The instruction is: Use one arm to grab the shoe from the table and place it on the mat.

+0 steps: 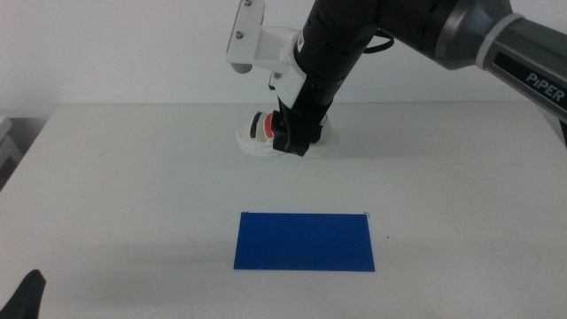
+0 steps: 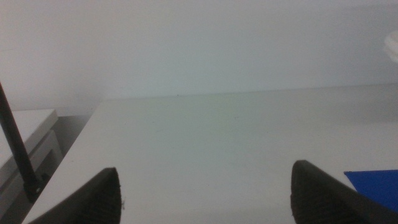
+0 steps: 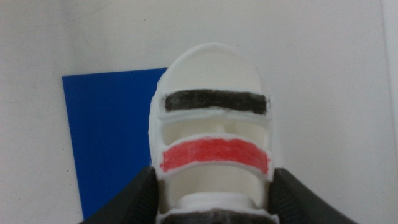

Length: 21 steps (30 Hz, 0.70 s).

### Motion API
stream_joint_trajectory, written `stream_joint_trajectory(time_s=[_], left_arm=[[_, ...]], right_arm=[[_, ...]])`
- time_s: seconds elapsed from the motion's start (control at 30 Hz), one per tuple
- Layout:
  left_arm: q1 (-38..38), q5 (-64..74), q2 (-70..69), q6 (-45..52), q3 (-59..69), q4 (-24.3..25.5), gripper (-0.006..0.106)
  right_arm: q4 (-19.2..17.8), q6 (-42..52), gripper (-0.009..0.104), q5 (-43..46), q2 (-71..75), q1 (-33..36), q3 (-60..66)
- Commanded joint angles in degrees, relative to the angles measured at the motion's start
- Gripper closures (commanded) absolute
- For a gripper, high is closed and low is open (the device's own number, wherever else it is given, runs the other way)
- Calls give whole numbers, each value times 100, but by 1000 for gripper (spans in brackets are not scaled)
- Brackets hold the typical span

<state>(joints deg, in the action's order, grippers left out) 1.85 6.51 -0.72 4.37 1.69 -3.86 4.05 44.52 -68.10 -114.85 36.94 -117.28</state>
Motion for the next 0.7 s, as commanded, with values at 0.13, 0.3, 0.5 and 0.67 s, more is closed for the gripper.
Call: stream_joint_trajectory(time_s=[0.13, 0.3, 0.5, 0.67], left_arm=[[23, -467, -59, -28, 40, -55, 7], [23, -467, -59, -28, 40, -55, 7], [23, -467, -59, -28, 40, -55, 7], [23, -467, -59, -28, 40, -55, 7]], right_arm=[[38, 292, 99, 615, 488, -9, 812], [165, 312, 99, 1262, 493, -39, 1520], [389, 307, 99, 1846, 459, -93, 2206], [553, 312, 99, 1874, 294, -93, 2346]])
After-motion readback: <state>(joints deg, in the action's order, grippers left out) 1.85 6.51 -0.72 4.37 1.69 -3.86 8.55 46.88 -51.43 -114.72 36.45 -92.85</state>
